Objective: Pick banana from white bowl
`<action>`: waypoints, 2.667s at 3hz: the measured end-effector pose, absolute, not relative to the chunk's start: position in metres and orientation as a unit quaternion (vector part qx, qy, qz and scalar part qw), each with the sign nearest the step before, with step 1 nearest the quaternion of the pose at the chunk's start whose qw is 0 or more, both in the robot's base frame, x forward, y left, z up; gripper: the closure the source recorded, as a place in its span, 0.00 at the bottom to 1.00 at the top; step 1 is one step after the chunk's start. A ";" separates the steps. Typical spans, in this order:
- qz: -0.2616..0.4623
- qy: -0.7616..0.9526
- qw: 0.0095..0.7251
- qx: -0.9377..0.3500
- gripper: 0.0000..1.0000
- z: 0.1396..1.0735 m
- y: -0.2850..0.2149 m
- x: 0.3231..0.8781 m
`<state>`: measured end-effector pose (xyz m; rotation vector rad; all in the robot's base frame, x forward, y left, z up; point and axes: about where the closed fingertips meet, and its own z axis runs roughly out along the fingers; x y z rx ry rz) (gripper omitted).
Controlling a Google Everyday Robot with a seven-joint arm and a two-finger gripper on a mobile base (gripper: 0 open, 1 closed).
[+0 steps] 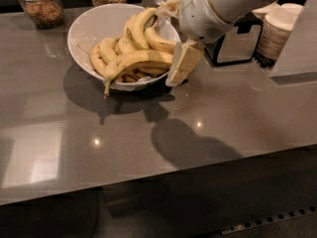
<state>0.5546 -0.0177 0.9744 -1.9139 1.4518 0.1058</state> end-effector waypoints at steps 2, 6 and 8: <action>0.047 0.536 0.368 -0.758 0.20 0.964 0.011 0.569; 0.062 0.539 0.342 -0.767 0.30 0.929 0.040 0.592; 0.063 0.543 0.337 -0.767 0.71 0.923 0.043 0.595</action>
Offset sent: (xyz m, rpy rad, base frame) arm 0.0228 0.0428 -0.0174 0.0159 -0.0275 0.0895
